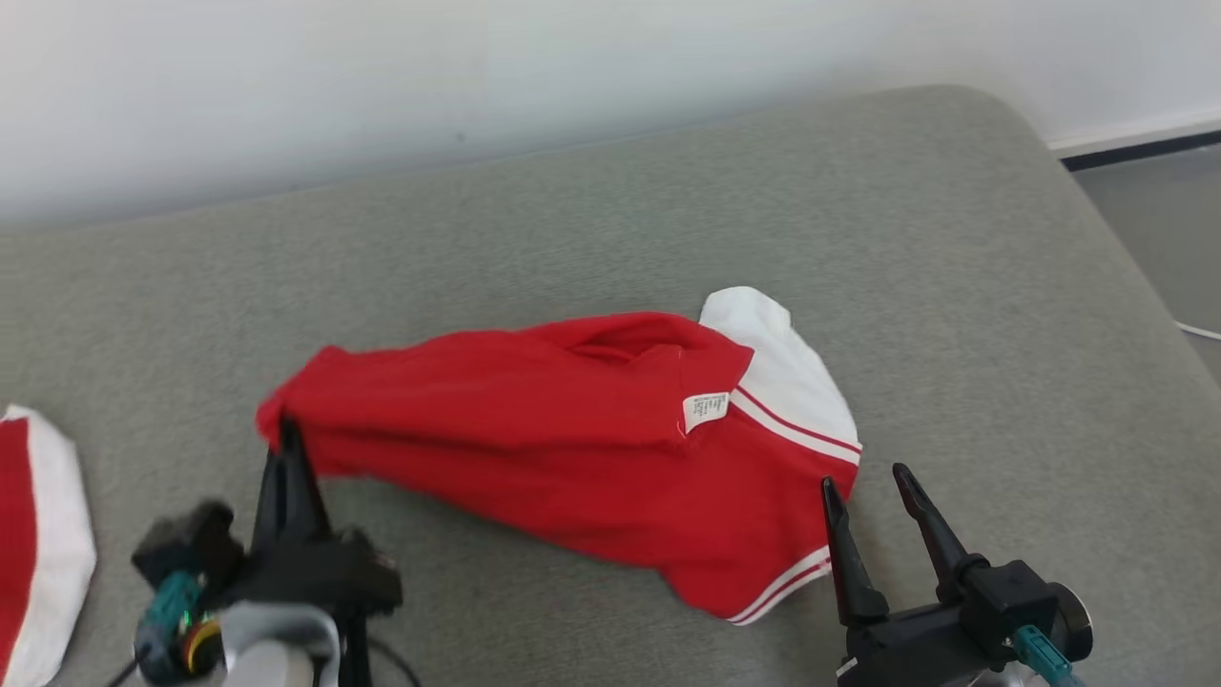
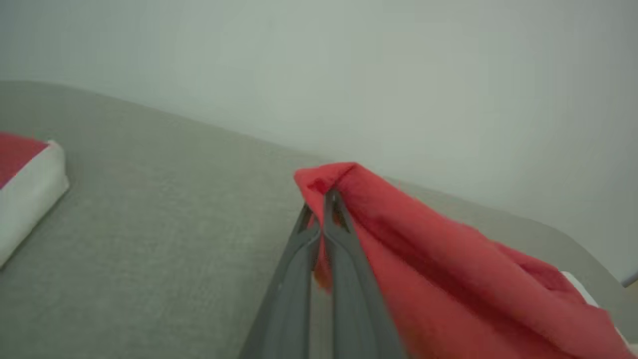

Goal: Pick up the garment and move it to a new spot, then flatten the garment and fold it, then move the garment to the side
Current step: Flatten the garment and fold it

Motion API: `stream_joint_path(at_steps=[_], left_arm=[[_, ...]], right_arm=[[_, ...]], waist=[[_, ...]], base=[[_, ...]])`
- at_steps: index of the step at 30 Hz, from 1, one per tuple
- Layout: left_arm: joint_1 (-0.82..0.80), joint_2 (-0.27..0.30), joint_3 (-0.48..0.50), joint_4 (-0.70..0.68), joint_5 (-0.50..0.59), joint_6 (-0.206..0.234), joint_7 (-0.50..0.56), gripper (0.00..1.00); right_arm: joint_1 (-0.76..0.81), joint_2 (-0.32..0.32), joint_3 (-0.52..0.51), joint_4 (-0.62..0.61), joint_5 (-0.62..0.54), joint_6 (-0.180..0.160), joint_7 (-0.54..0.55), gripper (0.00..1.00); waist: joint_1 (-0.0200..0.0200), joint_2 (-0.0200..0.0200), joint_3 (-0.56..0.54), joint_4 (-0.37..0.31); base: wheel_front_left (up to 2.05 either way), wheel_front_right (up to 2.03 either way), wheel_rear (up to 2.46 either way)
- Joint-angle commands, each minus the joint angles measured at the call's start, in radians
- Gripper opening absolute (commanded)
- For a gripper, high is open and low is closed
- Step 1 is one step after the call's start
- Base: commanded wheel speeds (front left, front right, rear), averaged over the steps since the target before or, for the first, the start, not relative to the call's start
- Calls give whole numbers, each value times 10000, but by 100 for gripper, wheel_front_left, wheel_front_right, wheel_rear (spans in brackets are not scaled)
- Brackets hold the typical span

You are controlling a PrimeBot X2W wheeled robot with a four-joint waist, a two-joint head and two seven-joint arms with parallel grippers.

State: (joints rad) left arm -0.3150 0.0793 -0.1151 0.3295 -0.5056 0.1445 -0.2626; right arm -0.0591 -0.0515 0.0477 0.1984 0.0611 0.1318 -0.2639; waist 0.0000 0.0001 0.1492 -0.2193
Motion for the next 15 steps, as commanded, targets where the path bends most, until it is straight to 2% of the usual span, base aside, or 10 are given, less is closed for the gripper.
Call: stream_joint_path(at_steps=[1,2,6,12,13,15], left_arm=[[371,-62,112,206,-207,31,-31,96],[521,-90,222,252,-174,49,-31,100],[1100,-143,510,523,-360,207,-32,100],[914,482,305,-90,478,880,178,100],[787,493,106,-335,591,789,368,100],[440,556,-530,-791,632,343,1173,100]], right_arm=[[-96,24,35,-25,-50,-22,-7,100],[-110,23,55,-13,-54,-22,-7,100],[-138,20,148,38,-57,-24,-7,100],[-3,24,114,65,31,-24,-7,100],[22,24,90,63,40,-22,-7,100],[59,23,26,43,84,-22,-7,100]], waist=[[0,-1,228,709],[0,-1,206,756],[0,-1,122,779],[0,-1,41,488],[0,-1,44,441],[0,-1,71,334]], base=[[0,0,0],[0,0,0],[0,0,0],[0,0,0],[0,0,0],[0,0,0]])
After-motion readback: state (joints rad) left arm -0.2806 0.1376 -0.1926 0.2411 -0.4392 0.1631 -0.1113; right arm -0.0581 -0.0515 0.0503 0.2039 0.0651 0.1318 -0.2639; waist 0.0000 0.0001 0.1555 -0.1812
